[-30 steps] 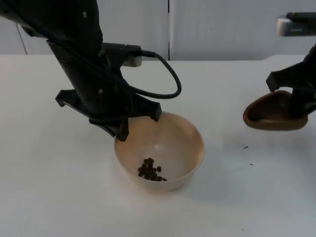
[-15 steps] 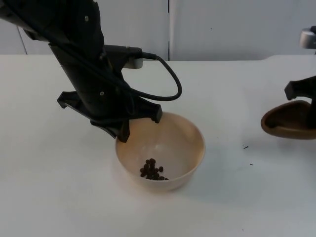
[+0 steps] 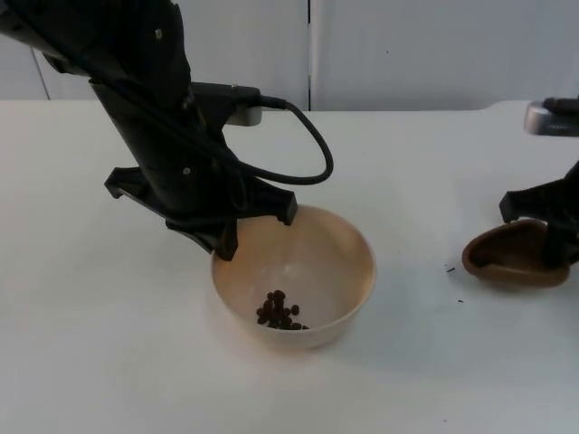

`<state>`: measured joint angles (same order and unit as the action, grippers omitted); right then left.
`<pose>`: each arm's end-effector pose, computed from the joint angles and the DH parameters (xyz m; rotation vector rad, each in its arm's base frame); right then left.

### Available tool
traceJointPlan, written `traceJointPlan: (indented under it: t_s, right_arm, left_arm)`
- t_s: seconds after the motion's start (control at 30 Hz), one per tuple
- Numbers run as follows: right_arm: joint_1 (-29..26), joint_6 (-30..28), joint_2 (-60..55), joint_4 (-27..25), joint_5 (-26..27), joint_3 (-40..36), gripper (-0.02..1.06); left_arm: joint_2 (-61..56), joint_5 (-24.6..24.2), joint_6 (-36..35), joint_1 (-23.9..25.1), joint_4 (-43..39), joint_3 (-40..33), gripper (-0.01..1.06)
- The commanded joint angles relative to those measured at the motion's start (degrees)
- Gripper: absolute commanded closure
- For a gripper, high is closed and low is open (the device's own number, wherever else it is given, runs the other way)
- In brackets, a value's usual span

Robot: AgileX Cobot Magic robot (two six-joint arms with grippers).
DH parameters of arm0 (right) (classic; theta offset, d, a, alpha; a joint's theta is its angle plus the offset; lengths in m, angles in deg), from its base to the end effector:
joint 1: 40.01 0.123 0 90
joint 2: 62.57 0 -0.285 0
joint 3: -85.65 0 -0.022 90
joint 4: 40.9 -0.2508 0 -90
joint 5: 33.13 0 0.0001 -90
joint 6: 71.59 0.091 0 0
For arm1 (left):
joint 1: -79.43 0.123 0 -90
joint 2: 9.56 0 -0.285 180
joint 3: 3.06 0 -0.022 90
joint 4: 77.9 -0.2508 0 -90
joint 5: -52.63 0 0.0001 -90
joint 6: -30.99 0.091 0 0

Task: Pick up the bowl with the left hand and pour the coffee beans from the cup into the bowl with the right hand.

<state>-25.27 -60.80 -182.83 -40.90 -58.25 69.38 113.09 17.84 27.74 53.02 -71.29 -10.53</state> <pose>0.3488 0.0918 0.1159 -0.0974 2.8258 0.1009 0.3408 -0.1760 0.1306 0.4594 2.8634 -0.2081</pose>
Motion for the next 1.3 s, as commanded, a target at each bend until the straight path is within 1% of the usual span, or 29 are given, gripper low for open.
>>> traceJointPlan:
  t_s: [0.0, 0.27, 1.17, 1.23, 1.27]
  right_arm:
    - [-0.24, 0.29, -0.41, 0.00, 1.34, -0.20, 1.04]
    - [-0.24, 1.19, -3.28, 0.00, 1.87, -0.20, 1.04]
    - [-0.24, 2.41, -3.38, 0.00, 2.11, -0.20, 1.04]
    - [-0.24, 2.51, -3.38, 0.00, 2.22, -0.20, 1.04]
    - [-0.24, 2.51, -3.38, 0.00, 2.46, -0.20, 1.04]
  left_arm:
    - [0.26, 0.69, 0.13, -0.20, 0.44, -0.38, 1.05]
    - [0.26, 0.69, 0.13, -0.20, 0.44, -0.38, 1.05]
    - [0.26, 0.69, 0.13, -0.20, 0.44, -0.38, 1.05]
    - [0.26, 0.68, 0.13, -0.20, 0.44, -0.38, 1.04]
    - [0.26, 0.68, 0.13, -0.20, 0.44, -0.38, 1.02]
